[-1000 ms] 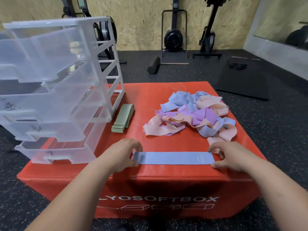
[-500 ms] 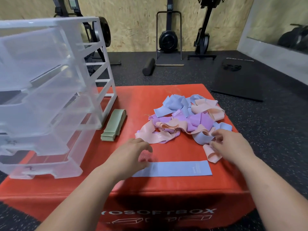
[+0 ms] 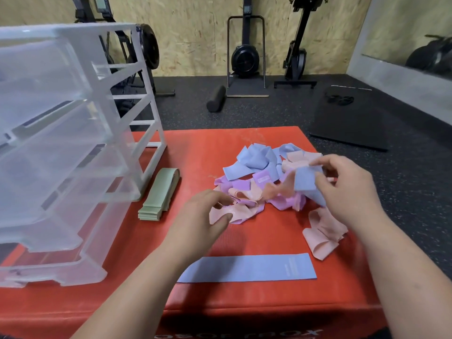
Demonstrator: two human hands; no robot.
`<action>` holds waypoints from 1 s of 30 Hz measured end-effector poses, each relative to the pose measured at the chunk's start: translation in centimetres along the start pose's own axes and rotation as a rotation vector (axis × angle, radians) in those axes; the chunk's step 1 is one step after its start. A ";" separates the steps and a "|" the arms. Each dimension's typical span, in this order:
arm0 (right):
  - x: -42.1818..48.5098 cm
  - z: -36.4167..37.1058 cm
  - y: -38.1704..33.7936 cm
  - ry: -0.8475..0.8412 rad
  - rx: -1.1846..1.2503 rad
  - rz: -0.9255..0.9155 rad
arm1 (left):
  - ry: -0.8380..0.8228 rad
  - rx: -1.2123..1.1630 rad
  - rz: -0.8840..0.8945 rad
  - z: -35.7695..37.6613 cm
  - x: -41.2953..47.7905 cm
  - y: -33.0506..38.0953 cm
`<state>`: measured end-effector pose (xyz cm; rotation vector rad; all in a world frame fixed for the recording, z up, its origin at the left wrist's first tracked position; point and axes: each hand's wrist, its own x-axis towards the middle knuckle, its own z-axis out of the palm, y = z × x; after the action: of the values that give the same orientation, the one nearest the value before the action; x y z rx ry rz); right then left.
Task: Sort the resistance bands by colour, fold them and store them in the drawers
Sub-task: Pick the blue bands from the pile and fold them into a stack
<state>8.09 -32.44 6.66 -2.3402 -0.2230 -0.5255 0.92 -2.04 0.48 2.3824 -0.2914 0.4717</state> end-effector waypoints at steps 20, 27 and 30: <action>0.5 0.6 -1.0 0.050 0.536 0.130 | 0.070 -0.212 -0.079 1.5 1.5 1.9; 0.0 1.0 -2.6 -0.059 0.631 0.075 | 0.058 -0.336 -0.107 1.8 1.9 3.6; -0.5 1.5 -3.8 -0.062 0.673 0.024 | 0.026 -0.393 -0.115 1.8 2.2 4.6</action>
<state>6.92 -28.68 7.74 -1.7001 -0.3406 -0.3010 1.86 -6.87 2.83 1.9959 -0.2114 0.3546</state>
